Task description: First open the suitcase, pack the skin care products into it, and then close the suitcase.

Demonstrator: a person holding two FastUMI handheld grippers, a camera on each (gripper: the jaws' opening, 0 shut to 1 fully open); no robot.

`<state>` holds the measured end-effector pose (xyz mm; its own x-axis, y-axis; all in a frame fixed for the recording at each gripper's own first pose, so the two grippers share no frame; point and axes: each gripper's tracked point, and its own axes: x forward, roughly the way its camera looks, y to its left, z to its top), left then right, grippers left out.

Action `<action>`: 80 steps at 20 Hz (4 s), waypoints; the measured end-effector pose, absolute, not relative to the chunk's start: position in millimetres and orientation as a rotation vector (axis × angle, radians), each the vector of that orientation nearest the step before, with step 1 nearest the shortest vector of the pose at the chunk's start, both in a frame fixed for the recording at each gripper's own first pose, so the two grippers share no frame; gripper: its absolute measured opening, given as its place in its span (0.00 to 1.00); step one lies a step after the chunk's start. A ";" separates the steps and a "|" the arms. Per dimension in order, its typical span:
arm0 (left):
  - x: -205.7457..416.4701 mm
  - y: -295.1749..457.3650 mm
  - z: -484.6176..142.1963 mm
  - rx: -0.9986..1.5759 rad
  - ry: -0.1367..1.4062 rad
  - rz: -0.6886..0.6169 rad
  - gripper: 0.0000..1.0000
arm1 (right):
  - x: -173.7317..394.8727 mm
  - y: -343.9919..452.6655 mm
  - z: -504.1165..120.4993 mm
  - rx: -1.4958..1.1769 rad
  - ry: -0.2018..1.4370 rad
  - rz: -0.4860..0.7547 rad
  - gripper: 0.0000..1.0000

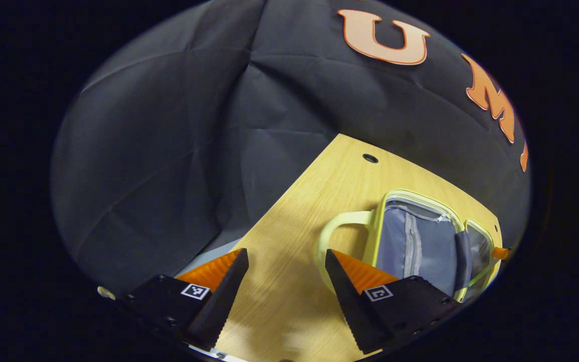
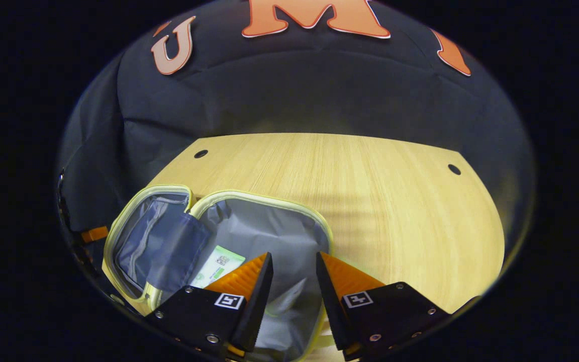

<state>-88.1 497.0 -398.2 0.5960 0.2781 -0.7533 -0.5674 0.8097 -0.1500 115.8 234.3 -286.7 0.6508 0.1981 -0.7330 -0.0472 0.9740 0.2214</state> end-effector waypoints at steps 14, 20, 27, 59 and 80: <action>-42.2 457.4 -428.3 -0.673 0.846 0.250 0.63 | 126.2 183.9 -220.6 0.058 0.668 0.090 0.61; -25.9 455.8 -421.3 -0.689 0.817 0.192 0.10 | 95.4 145.7 -185.1 0.040 0.607 0.026 0.70; -19.4 455.4 -343.5 -0.571 0.696 0.157 0.09 | 64.2 90.2 -135.5 -0.004 0.472 -0.061 0.79; 27.8 -9.0 -135.2 -0.130 0.542 -0.340 0.09 | -59.4 -32.9 -31.7 -0.001 0.151 -0.052 0.95; 9.0 -163.7 -91.7 -0.083 0.381 -0.360 0.89 | -78.9 -107.7 -59.4 0.021 0.167 -0.061 0.95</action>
<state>9.0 -163.7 -91.7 0.8661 -0.3585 -0.3484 0.3275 0.9335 -0.1462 -78.9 -107.7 -59.4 0.9843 -0.0588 -0.1663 0.0623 0.9979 0.0160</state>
